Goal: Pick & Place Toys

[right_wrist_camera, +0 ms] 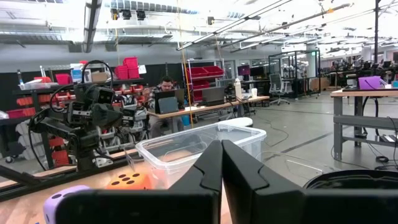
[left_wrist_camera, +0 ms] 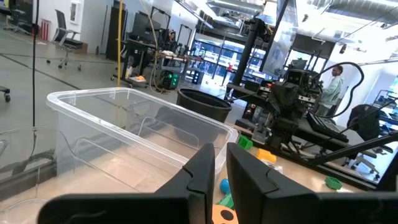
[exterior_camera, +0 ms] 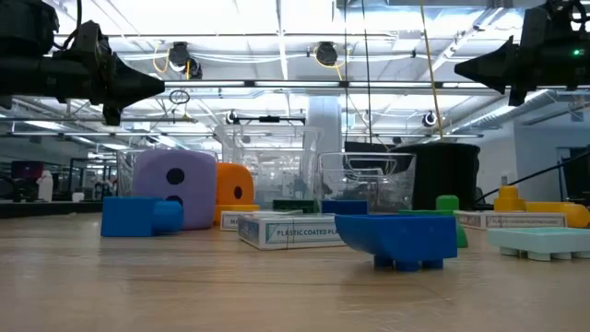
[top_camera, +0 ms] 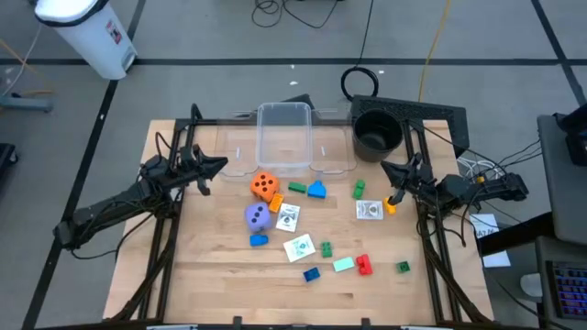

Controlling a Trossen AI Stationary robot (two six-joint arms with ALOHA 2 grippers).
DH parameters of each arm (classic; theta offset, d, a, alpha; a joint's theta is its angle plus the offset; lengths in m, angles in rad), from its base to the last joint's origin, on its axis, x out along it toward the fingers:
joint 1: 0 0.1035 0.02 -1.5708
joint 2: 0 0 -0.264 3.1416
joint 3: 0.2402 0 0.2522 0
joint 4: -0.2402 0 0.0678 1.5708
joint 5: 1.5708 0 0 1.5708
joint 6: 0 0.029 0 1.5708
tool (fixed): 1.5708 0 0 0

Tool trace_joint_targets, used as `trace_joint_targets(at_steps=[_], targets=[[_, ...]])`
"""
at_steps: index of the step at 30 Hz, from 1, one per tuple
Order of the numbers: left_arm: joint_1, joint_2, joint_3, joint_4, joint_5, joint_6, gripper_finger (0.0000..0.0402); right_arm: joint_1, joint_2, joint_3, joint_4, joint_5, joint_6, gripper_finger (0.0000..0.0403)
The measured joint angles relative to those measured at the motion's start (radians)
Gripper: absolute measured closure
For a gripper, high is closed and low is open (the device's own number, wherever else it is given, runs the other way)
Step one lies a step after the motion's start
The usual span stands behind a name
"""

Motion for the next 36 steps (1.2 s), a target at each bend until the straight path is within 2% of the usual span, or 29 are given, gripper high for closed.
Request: trace_joint_targets(at_steps=[14,19,21,25,28,34,36], targets=[[0.0,0.0,0.0,0.0,0.0,0.0,0.0355,0.0,0.0,0.0,0.028,0.0,0.008,0.0399],[0.0,0.0,0.0,0.0,0.0,0.0,0.0355,0.006,0.0,0.007,0.13,-0.004,0.199,0.0399],[0.0,0.0,0.0,0.0,0.0,0.0,0.0355,0.001,0.021,0.02,0.194,-0.032,0.228,0.0399],[0.0,0.0,0.0,0.0,0.0,0.0,0.0355,-0.023,0.113,0.085,0.184,-0.119,0.147,0.0399],[0.0,0.0,0.0,0.0,0.0,0.0,0.0355,-0.036,0.225,0.203,0.15,-0.209,0.106,0.0398],[0.0,0.0,0.0,0.0,0.0,0.0,0.0355,-0.086,0.538,0.414,0.133,-0.212,0.113,0.0399],[0.0,0.0,0.0,0.005,0.0,0.0,0.0355,-0.113,0.65,0.481,0.138,-0.212,0.161,0.0399]])
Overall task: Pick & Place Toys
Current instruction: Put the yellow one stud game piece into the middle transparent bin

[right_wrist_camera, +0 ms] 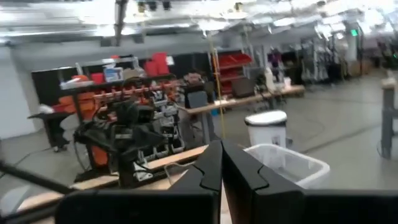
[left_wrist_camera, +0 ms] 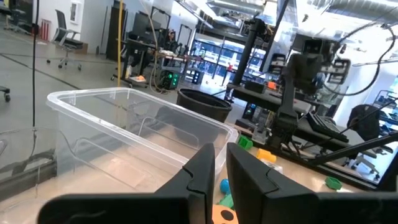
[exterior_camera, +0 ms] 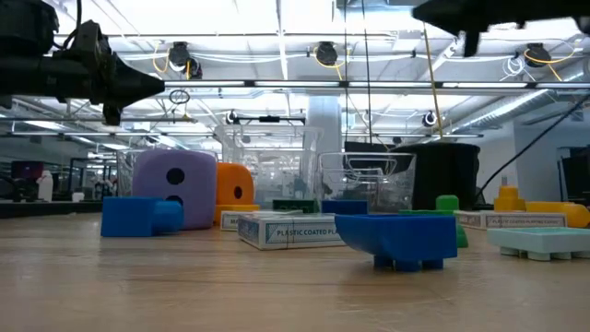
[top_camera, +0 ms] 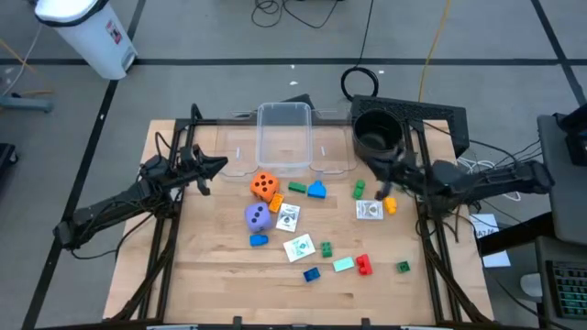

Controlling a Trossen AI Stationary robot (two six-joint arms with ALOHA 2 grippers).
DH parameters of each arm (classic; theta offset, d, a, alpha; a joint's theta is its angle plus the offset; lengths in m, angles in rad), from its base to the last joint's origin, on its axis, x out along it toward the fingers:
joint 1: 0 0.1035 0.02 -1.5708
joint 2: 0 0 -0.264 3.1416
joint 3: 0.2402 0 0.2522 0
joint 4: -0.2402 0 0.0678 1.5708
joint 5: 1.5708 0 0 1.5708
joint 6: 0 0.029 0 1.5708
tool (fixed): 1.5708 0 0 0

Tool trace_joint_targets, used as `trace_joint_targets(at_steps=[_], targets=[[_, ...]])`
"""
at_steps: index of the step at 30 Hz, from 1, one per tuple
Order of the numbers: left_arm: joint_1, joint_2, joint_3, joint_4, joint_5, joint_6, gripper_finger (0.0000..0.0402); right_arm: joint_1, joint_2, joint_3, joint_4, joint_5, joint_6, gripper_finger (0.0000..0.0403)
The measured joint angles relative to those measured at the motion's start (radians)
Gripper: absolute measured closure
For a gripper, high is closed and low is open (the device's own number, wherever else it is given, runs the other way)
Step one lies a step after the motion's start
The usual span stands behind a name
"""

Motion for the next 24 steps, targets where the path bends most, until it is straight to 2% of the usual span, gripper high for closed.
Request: trace_joint_targets(at_steps=[5,8,11,14,18,24], targets=[[0.0,0.0,0.0,0.003,0.0,0.0,0.0355,-0.057,0.265,0.145,0.011,-0.018,0.226,0.0399],[0.0,0.0,0.0,0.034,-0.001,-0.018,0.0355,-0.087,0.38,0.195,0.08,-0.108,0.29,0.0398],[0.0,0.0,0.0,0.083,-0.001,-0.123,0.0355,-0.114,0.464,0.203,0.179,-0.23,0.333,0.0399],[0.0,0.0,0.0,0.173,-0.006,-0.234,0.0355,-0.126,0.522,0.202,0.254,-0.285,0.413,0.0399],[0.0,0.0,0.0,0.305,-0.018,-0.397,0.0355,-0.129,0.567,0.202,0.306,-0.287,0.492,0.0399],[0.0,0.0,0.004,0.509,-0.058,-0.495,0.0355,-0.13,0.605,0.202,0.314,-0.287,0.57,0.0399]])
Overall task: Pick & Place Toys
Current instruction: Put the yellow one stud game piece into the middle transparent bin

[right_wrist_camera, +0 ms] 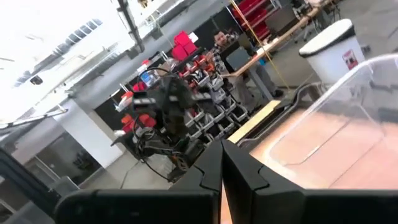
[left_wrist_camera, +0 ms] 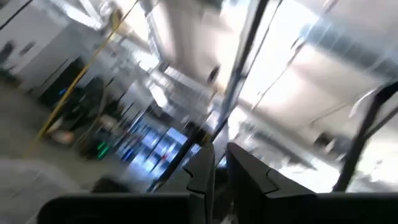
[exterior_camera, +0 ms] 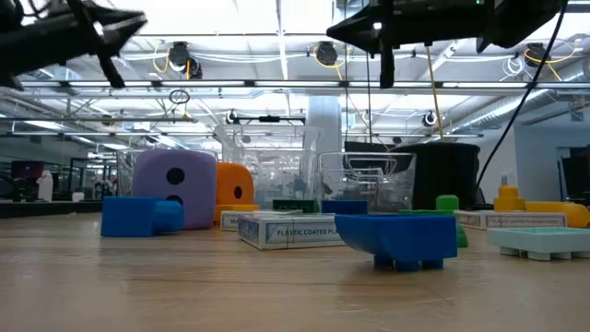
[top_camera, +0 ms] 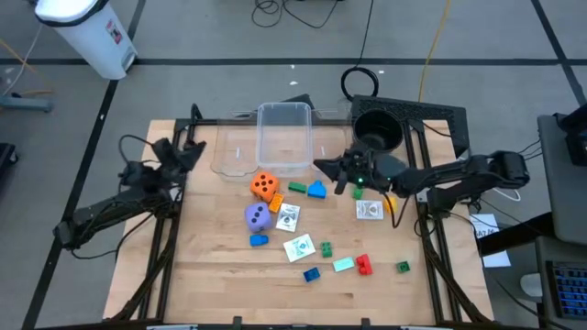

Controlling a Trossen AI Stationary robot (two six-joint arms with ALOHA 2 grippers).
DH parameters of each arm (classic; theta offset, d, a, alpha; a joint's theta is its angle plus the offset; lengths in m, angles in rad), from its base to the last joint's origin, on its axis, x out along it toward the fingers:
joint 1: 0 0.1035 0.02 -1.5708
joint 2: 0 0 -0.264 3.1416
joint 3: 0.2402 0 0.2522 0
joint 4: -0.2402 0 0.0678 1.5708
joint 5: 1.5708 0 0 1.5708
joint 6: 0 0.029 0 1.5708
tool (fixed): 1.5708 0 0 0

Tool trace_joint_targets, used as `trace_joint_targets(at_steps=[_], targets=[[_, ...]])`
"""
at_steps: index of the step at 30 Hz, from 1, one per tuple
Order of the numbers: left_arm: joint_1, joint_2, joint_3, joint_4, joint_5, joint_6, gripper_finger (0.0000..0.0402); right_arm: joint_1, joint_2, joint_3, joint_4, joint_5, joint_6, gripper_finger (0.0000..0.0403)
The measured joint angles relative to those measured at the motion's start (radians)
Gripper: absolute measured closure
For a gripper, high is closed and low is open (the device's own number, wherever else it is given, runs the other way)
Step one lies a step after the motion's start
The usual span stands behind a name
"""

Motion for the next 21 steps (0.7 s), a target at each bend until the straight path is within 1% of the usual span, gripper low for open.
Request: trace_joint_targets(at_steps=[2,7,10,12,14,17,19,21], targets=[[-0.001,0.0,0.02,0.029,-0.005,-0.005,0.0355,0.0,0.01,0.0,-0.001,0.0,0.023,0.0399],[-0.021,0.022,0.135,-0.023,0.01,0.058,0.0355,-0.019,0.01,0.0,0.022,0.0,0.089,0.0399],[-0.04,0.072,0.241,-0.16,0.06,0.126,0.0355,-0.038,-0.011,0.0,0.09,-0.023,0.094,0.0399],[-0.054,0.123,0.325,-0.3,0.089,0.18,0.0355,-0.05,-0.031,0.0,0.153,-0.052,0.046,0.0398],[-0.073,0.188,0.405,-0.436,0.118,0.247,0.0355,-0.056,-0.055,0.0,0.183,-0.055,0.028,0.0393],[-0.105,0.3,0.505,-0.548,0.16,0.327,0.0355,-0.062,-0.096,0.016,0.182,-0.055,0.026,0.0369],[-0.129,0.368,0.558,-0.556,0.173,0.362,0.0354,-0.058,-0.123,0.044,0.167,-0.056,0.0,0.0342],[-0.151,0.438,0.6,-0.558,0.183,0.382,0.0354,-0.048,-0.147,0.08,0.14,-0.084,-0.041,0.031]])
